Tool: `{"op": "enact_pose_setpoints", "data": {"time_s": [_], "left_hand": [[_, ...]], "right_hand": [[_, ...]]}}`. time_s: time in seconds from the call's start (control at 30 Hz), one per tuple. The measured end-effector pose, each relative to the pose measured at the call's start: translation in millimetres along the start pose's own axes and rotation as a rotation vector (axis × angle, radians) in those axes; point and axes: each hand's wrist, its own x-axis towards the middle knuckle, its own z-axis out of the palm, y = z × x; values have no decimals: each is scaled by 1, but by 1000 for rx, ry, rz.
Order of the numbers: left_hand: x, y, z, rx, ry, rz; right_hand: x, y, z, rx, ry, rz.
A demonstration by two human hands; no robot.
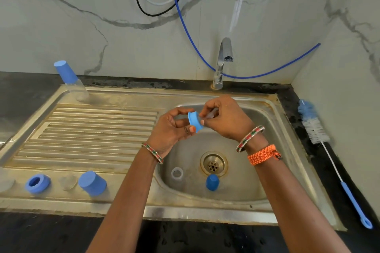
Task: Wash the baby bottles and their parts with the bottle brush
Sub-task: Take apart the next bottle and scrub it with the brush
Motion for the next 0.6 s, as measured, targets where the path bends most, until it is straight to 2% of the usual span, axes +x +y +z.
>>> {"op": "enact_pose_setpoints", "data": {"time_s": [0.1, 0.3, 0.37, 0.43, 0.47, 0.53, 0.57, 0.6], "left_hand": [[2, -3, 0, -12, 6, 6], [4, -17, 2, -85, -7, -55], [4, -18, 0, -99, -29, -60], [5, -16, -6, -127, -53, -31], [5, -13, -9, -134, -62, -8], [7, -5, -11, -105, -50, 28], [9, -1, -10, -73, -41, 39], [12, 0, -9, -35, -37, 47]], "right_hand": [[5, -4, 0, -94, -37, 13], [-4, -14, 20, -193, 73, 176], [-5, -9, 21, -162, 110, 178], [-4, -2, 16, 14, 66, 203], [-4, 2, 11, 206, 24, 256], [-5, 6, 3, 763, -53, 442], [-4, 9, 1, 949, -64, 493], [-2, 12, 2, 1005, -55, 511]]}}
